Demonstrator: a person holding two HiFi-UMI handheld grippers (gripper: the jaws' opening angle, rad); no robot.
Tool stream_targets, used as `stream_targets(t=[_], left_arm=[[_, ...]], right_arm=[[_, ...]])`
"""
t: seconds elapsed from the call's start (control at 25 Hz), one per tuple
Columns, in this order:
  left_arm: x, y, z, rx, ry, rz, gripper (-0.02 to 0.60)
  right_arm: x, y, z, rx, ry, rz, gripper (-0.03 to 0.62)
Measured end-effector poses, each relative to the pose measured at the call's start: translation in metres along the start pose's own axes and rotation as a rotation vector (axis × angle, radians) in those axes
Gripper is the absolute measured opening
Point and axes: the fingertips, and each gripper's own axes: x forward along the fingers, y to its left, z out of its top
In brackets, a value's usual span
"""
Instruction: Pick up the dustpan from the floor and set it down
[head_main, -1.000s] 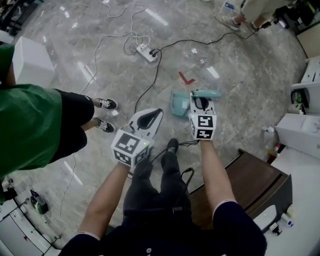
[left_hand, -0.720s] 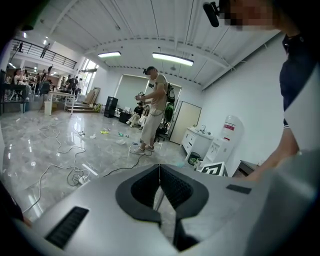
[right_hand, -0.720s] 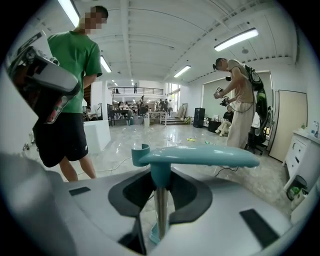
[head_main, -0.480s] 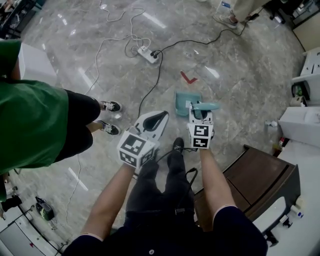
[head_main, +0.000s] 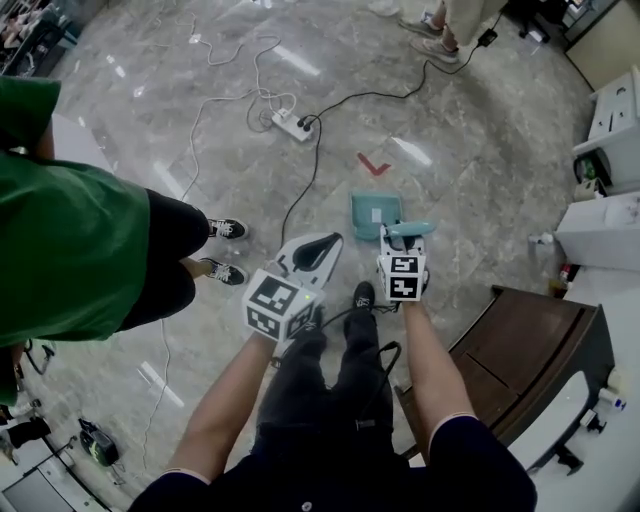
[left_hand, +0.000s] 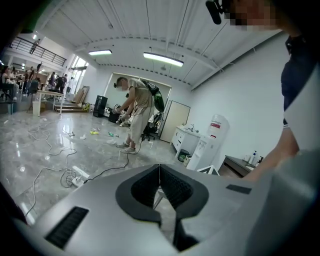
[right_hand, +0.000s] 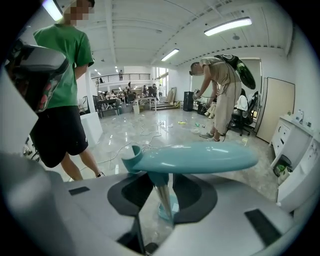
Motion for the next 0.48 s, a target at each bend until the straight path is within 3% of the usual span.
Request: stream_targets(t=[0.28,0.48], left_arm=[[-0.014,-0.012,-0.002,-0.001,0.001,-0.025,0.014],[-0.031,-0.013,0.005,0.003,-0.008,-0.034,0.014]], right_arm=[[-0.012,0.000,-0.023,0.060,0.096,-0.019,0.182],[-0.032,0.019,-0.030,0.136,0.153,0.020,0.187]])
